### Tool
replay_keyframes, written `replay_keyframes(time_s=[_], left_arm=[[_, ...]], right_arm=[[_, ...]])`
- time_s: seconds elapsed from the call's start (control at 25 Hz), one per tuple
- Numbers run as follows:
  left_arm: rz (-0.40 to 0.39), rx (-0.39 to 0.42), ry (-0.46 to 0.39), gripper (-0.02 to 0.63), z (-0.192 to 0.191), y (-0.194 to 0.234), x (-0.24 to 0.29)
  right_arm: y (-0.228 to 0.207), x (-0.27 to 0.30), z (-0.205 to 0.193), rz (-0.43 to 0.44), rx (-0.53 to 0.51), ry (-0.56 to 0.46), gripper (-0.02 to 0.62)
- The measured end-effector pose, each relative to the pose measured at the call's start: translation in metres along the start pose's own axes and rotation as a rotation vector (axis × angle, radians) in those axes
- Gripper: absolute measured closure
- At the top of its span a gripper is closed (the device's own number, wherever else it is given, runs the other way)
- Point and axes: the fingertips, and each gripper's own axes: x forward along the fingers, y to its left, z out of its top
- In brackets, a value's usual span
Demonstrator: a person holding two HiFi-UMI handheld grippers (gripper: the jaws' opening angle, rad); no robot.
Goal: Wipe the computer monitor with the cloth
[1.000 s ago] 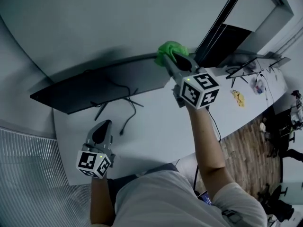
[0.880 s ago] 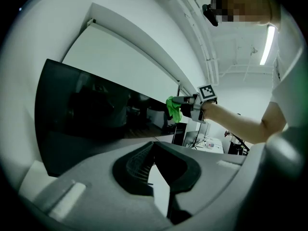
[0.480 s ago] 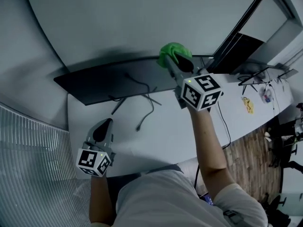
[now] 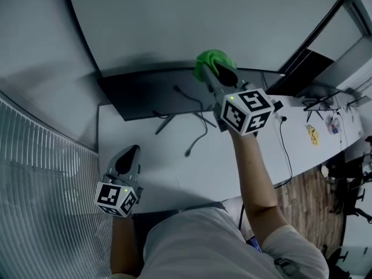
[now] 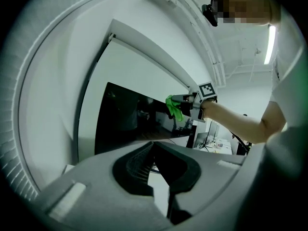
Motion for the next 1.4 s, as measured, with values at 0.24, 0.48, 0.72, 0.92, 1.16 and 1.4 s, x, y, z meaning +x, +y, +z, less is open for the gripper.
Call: replay_keyframes(time_s=[0.24,0.48,0.72,0.92,1.16,1.4], left_arm=[[0.049,-0.015,-0.004,0.597,0.000,0.031,-0.025],[0.084,-0.026,-0.010,0.597,0.006,0.060,-0.051],[0.117,-0.032,-0.026,0.597,0.000,0.079,-0.071],[0.144,-0.037,-0.041,0.597,0.003,0.088,-0.081],[0.183,-0.041,-0.048,0.597,0.002,0.102,-0.098],[0.216,-0.042,-0.053,0.597,0.005,0.110,-0.112]], right_arm=[[0.046,0.033,0.005,0.061,0.014,-0.014,0.537],[0.096,0.062,0.014,0.107,0.026,-0.031,0.537],[0.149,0.084,0.013,0.176,0.034,-0.046,0.537],[0.190,0.104,0.014,0.246,0.030,-0.046,0.537],[0.232,0.124,0.012,0.312,0.035,-0.050,0.537],[0.265,0.132,0.014,0.381,0.084,-0.056,0.537]])
